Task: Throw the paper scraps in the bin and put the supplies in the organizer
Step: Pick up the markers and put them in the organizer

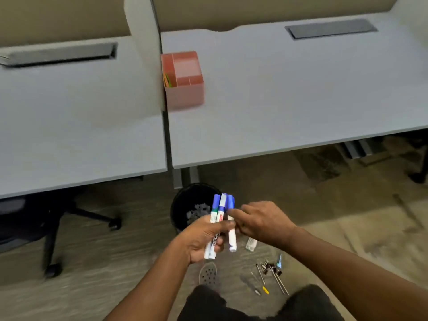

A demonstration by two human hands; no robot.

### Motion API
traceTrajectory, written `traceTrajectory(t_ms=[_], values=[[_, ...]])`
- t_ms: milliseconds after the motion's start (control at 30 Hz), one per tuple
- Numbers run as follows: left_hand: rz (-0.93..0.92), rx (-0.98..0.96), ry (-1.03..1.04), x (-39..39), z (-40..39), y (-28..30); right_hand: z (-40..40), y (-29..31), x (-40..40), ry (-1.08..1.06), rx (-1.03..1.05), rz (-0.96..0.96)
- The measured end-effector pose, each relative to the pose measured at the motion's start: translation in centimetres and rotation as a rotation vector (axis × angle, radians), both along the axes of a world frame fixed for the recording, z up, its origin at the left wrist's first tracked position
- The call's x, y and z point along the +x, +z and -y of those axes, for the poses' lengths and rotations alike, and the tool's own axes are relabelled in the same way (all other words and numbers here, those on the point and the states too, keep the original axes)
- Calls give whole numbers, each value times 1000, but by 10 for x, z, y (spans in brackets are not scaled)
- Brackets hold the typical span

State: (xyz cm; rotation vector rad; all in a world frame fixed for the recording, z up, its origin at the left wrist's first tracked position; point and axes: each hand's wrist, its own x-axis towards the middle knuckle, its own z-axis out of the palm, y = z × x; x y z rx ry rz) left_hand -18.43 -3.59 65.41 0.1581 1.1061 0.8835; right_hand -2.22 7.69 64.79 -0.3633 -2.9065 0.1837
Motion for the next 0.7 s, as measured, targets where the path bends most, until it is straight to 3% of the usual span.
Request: traceTrajectory(t_ms=[67, 200, 267, 400, 533, 700], values=[[-92, 29, -5, -15, -5, 18, 6, 19, -15, -127, -90, -30], [-307, 106, -35, -42, -20, 49, 7, 62, -38, -555, -804, -192], [-401, 147, -80, -50, -32, 63, -4, 76, -49, -654, -974, -191], [-570, 201, -165, -62, -67, 81, -40, 82, -68, -700, -1067, -141], [-676, 220, -226, -79, -106, 84, -83, 80, -92, -615, -1232, -126], [-738, 177, -63, -105, -173, 81, -162, 74, -134, -617, -1342, -177]])
